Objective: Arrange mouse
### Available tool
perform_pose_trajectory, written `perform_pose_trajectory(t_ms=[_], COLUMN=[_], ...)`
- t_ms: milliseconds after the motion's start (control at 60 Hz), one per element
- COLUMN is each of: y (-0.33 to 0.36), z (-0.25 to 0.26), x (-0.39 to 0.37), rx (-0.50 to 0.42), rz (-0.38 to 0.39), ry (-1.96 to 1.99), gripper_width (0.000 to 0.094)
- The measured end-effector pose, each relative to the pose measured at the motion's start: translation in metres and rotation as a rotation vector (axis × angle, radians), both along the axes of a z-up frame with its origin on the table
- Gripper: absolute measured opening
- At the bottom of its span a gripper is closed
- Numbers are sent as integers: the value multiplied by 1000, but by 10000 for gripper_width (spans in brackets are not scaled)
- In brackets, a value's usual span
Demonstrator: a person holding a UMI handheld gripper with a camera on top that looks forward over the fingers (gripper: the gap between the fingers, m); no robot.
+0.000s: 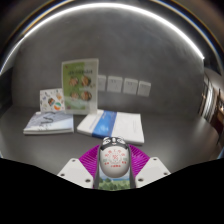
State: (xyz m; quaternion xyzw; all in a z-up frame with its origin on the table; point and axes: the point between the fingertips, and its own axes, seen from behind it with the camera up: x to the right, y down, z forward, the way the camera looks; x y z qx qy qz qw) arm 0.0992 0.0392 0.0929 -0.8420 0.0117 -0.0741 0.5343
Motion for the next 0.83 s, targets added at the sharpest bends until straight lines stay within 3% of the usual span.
perform_pose_trajectory(t_ms=[183, 283, 350, 500, 617, 633, 833], y=[12, 12, 14, 13, -13, -18, -95], z=[-79, -101, -101, -102, -86, -82, -51], x=[25, 26, 25, 26, 18, 17, -2], rx=[-111, -155, -137, -157, -143, -140, -106], rz=[26, 57, 70, 93, 117, 122, 174], ry=[63, 87, 105, 134, 196, 200, 228], gripper_width=[412, 415, 417, 580, 903, 859, 843])
